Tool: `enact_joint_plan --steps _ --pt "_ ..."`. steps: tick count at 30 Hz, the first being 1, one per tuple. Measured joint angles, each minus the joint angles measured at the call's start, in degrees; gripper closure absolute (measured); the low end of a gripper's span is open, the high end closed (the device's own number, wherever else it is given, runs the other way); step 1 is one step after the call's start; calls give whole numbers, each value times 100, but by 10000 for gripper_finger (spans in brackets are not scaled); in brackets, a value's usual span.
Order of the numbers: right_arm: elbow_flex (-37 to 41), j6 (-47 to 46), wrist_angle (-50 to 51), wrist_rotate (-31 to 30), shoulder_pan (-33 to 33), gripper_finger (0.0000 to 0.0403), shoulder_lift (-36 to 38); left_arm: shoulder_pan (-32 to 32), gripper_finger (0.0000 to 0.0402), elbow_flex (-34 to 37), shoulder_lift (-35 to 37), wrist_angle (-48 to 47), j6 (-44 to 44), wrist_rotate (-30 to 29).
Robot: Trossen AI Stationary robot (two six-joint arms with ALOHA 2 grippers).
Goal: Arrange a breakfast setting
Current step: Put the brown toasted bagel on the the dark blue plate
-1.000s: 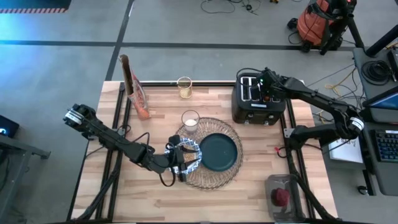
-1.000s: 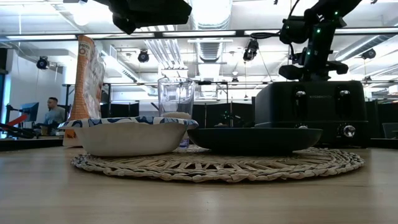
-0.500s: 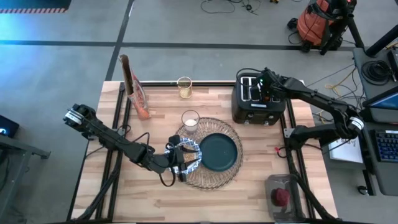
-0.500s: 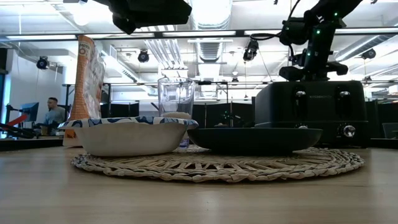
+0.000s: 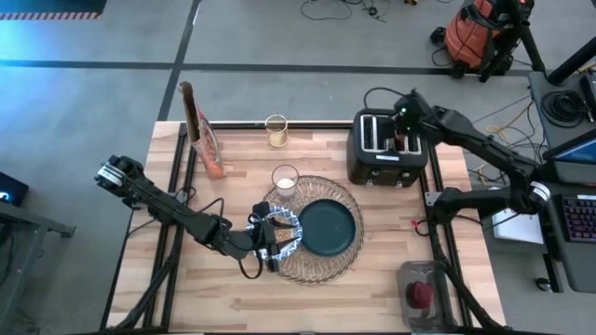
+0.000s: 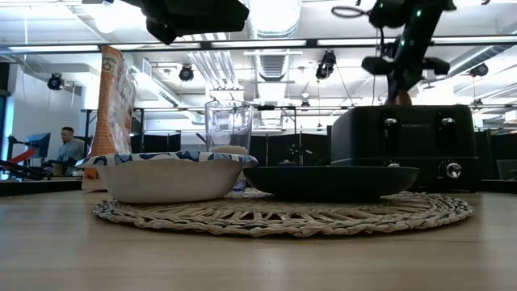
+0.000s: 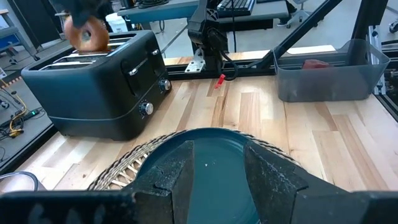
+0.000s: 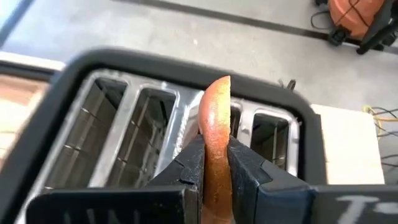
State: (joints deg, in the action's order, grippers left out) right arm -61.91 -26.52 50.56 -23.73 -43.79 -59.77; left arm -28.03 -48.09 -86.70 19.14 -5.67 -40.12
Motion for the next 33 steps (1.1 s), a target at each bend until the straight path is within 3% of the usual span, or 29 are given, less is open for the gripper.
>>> enact_joint_plan --steps 7,9,15,17,23,33 --pt "-824 19 535 10 2 365 170 0 278 1 0 2 0 0" --pt "-1005 -24 626 302 2 365 236 0 278 2 0 2 0 -10" --pt "-1002 -2 656 2963 83 365 420 0 278 2 0 5 0 -52" --pt "-871 15 658 3536 260 365 479 0 278 1 0 6 0 -52" --pt "-264 6 340 3663 1212 365 580 0 278 2 2 7 0 -51" --pt "1024 -635 -2096 3672 2946 365 251 0 278 2 2 13 -2 -50"
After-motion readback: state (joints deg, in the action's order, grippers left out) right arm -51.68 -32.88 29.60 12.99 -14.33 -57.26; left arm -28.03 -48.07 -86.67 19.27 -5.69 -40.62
